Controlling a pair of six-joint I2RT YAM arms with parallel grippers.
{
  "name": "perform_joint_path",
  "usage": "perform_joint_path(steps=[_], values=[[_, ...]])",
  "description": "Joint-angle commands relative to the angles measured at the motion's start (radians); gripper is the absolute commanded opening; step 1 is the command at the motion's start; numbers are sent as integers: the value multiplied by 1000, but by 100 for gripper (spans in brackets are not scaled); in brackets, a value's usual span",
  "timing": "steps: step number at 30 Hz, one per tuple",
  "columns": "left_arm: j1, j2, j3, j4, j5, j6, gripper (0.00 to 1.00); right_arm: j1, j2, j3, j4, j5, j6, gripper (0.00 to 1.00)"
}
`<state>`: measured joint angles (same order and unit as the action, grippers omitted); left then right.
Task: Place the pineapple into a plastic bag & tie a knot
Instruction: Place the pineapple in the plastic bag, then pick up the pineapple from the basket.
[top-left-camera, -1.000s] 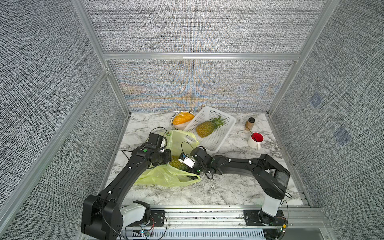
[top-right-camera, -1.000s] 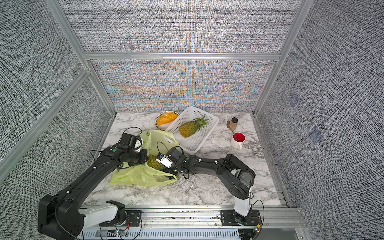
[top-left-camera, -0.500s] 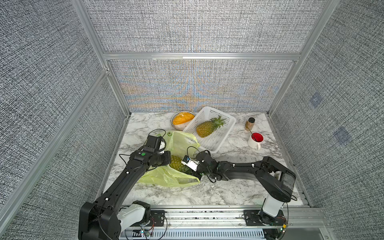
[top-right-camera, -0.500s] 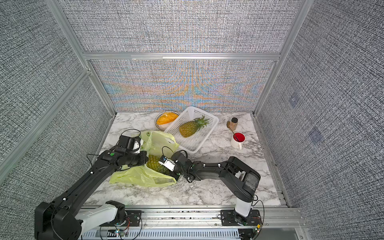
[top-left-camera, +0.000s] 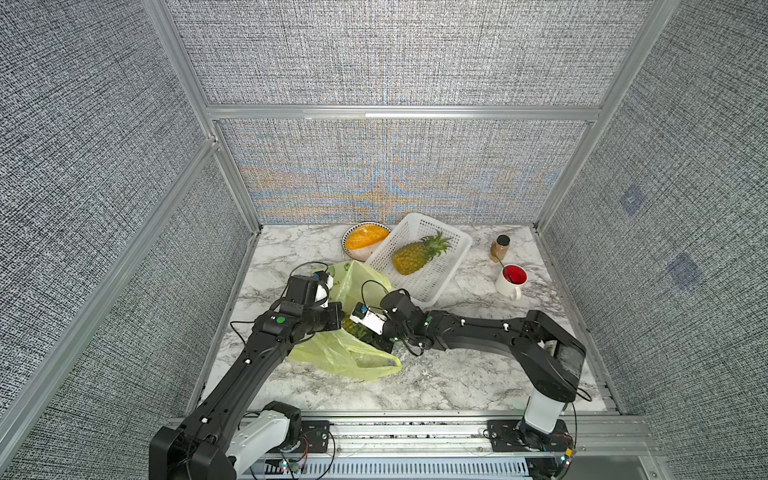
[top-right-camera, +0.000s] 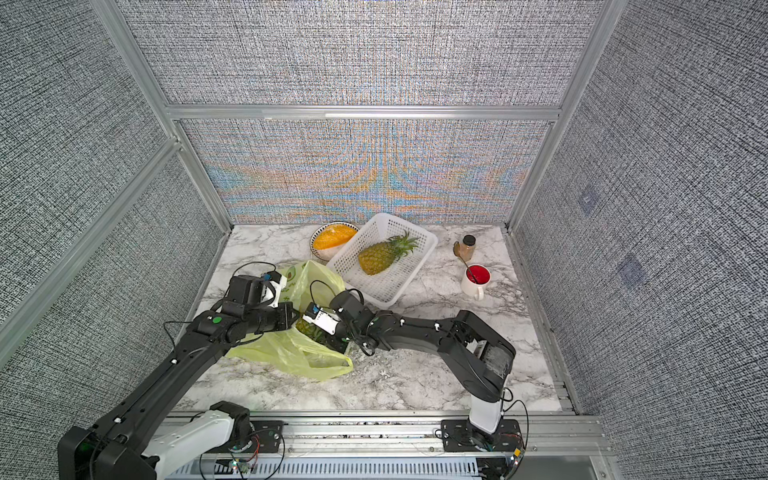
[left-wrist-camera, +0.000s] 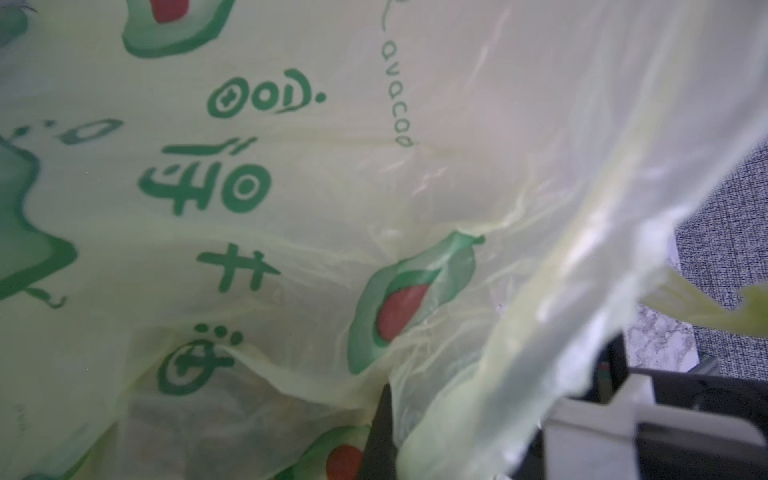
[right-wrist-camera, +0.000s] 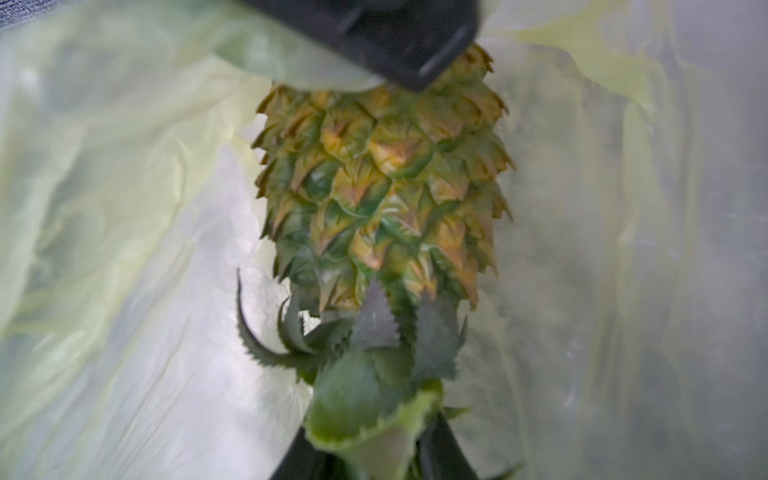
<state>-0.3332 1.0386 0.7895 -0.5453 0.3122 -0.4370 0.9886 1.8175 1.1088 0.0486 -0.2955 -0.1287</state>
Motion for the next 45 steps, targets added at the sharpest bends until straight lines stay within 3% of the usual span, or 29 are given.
perform_joint_path(steps=[1,4,5,11,12,13,24,30,35,38,45], values=[[0,-11,-31,96,-12,-103,0,10,17,2,53,-69,40,0],[0,-24,-76,131,-44,-164,0,10,34,-36,88,-64,97,0],[0,-26,-88,141,-49,-174,0,8,40,-49,103,-64,118,5],[0,-25,-98,116,-55,-155,0,-1,-2,-49,89,-28,163,67],[0,-25,-95,105,-52,-143,0,-5,-25,-49,71,-23,159,90],[0,-23,-91,96,-50,-128,0,-9,-55,-52,48,-21,154,98],[0,15,-90,88,-29,-48,0,-87,-316,-53,-205,-90,64,98],[0,33,-71,88,16,3,0,-318,-320,125,-342,-233,8,90],[0,62,-42,76,47,60,0,-531,-219,260,-401,-196,-155,89],[0,81,-23,57,40,73,0,-625,-128,344,-424,-103,-288,91],[0,137,21,6,48,68,0,-706,91,544,-394,93,-737,96]])
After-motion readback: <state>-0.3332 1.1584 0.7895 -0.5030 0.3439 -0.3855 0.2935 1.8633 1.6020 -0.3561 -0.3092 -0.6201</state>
